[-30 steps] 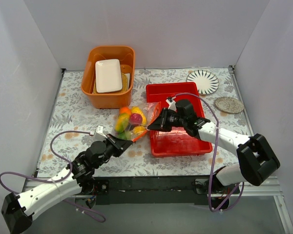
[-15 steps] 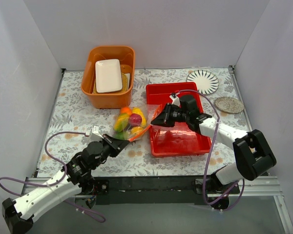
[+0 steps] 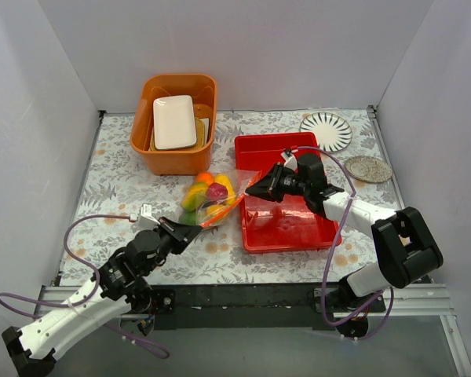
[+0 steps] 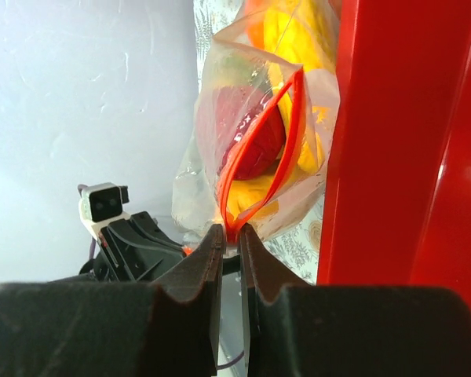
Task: Place the food in the zip-top bag and seal the zipper
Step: Zip the zipper food storage bag at the center of the board.
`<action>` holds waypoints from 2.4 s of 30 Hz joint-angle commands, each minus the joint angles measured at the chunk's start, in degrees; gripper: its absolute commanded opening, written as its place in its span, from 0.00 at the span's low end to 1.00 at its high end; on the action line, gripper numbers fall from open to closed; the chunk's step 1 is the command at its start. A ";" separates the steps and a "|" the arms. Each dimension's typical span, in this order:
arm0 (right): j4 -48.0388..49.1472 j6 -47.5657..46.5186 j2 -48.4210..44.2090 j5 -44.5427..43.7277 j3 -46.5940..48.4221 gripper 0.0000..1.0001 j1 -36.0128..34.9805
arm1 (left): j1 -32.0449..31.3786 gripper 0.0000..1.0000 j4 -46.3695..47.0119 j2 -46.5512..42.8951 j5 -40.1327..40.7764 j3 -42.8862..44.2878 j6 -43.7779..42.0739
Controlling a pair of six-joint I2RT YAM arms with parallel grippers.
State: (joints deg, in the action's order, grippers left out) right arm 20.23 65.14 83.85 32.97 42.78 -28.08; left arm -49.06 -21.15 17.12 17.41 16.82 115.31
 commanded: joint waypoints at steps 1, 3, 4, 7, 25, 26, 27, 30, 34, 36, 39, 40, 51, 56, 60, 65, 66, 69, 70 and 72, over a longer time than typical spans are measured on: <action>5.53 3.50 -0.53 -5.19 -0.42 0.09 1.36 | 0.45 0.00 -3.73 -1.04 2.37 2.34 12.40; 5.17 3.50 -0.45 -6.78 -0.42 0.09 1.44 | 0.45 0.00 -3.99 -1.30 2.54 2.34 12.40; 5.08 3.58 -0.45 -6.95 -0.42 0.09 1.53 | 0.45 0.00 -4.16 -1.48 2.63 2.25 12.40; 5.17 3.94 0.08 -8.18 -0.42 0.09 1.71 | 0.45 0.00 -4.52 -2.27 2.89 2.60 12.40; 4.22 1.22 3.51 -6.95 2.21 0.08 4.17 | 0.37 0.00 -9.52 -3.77 5.18 6.29 11.08; 3.68 0.78 3.68 -7.04 2.82 0.08 4.26 | 0.45 0.00 -10.05 -3.77 5.27 6.47 11.34; 3.42 0.51 3.77 -6.96 2.92 0.08 4.43 | 0.37 0.00 -10.23 -3.77 5.44 6.65 11.34; 3.41 0.07 4.47 -6.78 3.18 0.08 5.31 | 0.37 0.00 -10.84 -3.77 5.44 7.00 11.17; 3.76 -0.28 5.00 -6.52 3.44 0.08 6.80 | 0.37 0.00 -11.81 -4.03 5.71 7.18 11.34; 4.03 -0.28 5.09 -6.52 3.45 0.08 7.24 | 0.37 0.00 -11.99 -4.29 5.79 7.18 11.43; 4.20 -0.28 5.44 -6.34 3.88 0.08 8.03 | 0.45 0.00 -12.08 -4.29 5.71 7.00 11.52; 4.12 -0.28 5.53 -6.08 4.06 0.08 8.21 | 0.45 0.00 -12.16 -4.38 5.62 6.91 11.52; 1.93 -4.14 6.41 -5.63 5.82 0.09 9.88 | 0.37 0.00 -12.69 -4.47 5.71 6.82 10.90; 1.30 -4.85 7.02 -5.37 6.52 0.10 10.76 | 0.37 0.00 -12.69 -5.00 5.44 6.30 11.25; 1.48 -5.20 7.46 -4.50 6.52 0.21 11.11 | 0.37 0.00 -12.34 -4.82 5.18 6.03 11.08; -1.67 -9.05 5.89 -5.63 7.05 0.42 11.64 | 0.37 0.00 -11.02 -3.77 4.83 5.77 10.73; -2.38 -10.03 5.45 -6.42 7.48 0.50 11.64 | 0.37 0.00 -10.50 -3.50 4.57 5.68 10.73; -6.94 -14.07 3.78 -7.48 8.71 0.62 11.73 | 0.37 0.00 -9.27 -2.89 4.13 5.24 10.73; -8.26 -14.86 3.34 -7.92 9.59 0.63 11.73 | 0.45 0.00 -8.92 -2.80 4.04 5.07 10.73; -10.72 -16.71 1.85 -8.62 9.77 0.63 11.73 | 0.45 0.00 -8.21 -2.45 3.86 5.07 10.64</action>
State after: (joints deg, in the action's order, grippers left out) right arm 14.72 54.63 90.17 26.72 48.99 -16.40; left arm -48.90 -31.00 13.65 20.93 21.82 115.24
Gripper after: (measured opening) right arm 0.624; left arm 0.010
